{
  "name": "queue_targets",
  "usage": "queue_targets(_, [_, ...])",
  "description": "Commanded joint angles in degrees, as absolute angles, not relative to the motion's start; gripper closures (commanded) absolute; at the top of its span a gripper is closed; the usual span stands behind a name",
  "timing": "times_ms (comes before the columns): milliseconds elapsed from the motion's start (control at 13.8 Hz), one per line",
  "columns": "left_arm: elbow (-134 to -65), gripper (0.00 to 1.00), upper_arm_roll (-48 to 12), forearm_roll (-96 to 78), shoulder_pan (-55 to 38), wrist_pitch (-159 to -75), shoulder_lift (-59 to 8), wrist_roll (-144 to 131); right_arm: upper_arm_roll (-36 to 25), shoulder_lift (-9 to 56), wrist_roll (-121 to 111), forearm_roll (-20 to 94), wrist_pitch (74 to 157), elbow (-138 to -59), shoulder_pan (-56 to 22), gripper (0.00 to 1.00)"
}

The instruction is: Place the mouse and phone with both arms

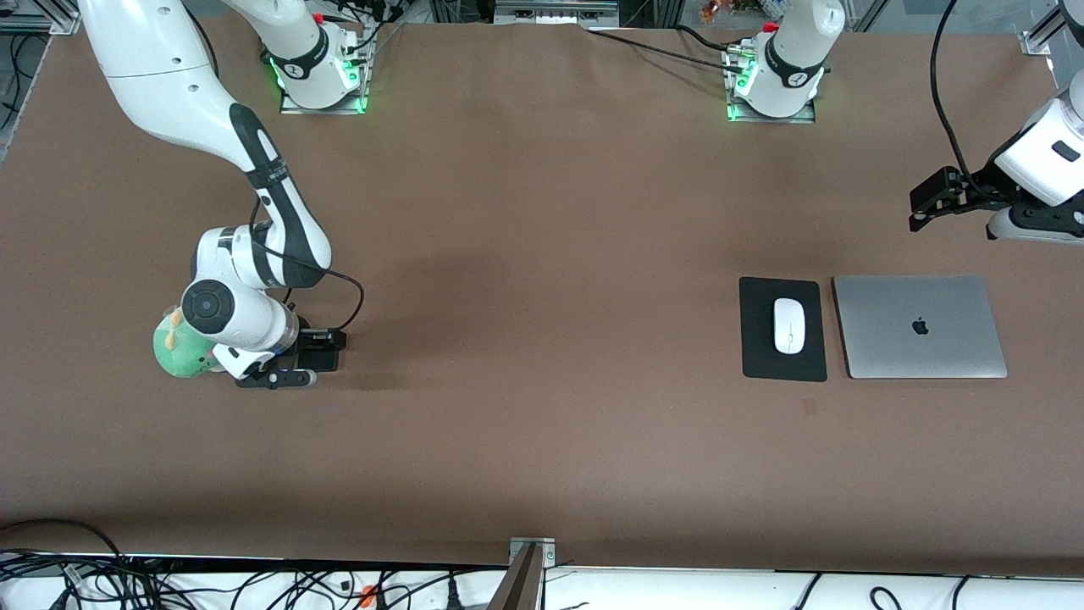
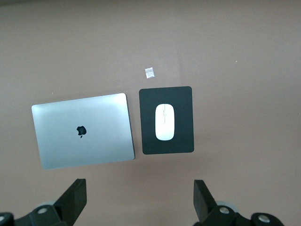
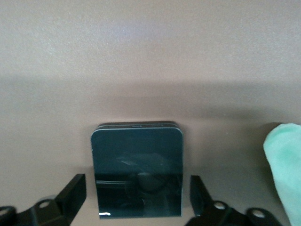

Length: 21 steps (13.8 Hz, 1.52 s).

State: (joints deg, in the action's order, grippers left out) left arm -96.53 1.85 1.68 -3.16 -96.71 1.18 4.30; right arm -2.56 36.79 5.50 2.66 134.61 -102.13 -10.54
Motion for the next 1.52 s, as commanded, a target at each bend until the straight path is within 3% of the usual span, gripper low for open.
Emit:
queue_targets(0, [-93.6, 0.00, 1.8, 1.5, -3.3, -95.0, -0.3, 4.1, -1.3, 33.5, 5.0, 4.1, 134.4, -102.8, -9.8, 0.00])
queue_targets(289, [-93.6, 0.00, 1.8, 1.4, -3.3, -95.0, -0.4, 4.1, -1.7, 31.7, 4.8, 4.0, 129.8, -96.0, -9.8, 0.00])
queue_targets(579, [-93.6, 0.00, 1.8, 1.4, -3.2, -95.0, -0.4, 4.2, -1.7, 24.5, 6.9, 3.5, 116.4, -91.1, -9.8, 0.00])
queue_targets(1086, [-93.6, 0.00, 1.8, 1.5, -3.3, -94.7, -0.4, 4.2, -3.5, 2.4, 7.3, 3.3, 94.6, -94.1, -9.8, 0.00])
queue_targets(1447, [-93.6, 0.00, 1.8, 1.5, -3.3, -94.6, -0.4, 4.2, -4.3, -0.4, 6.2, 2.7, 89.7, -93.9, -9.8, 0.00])
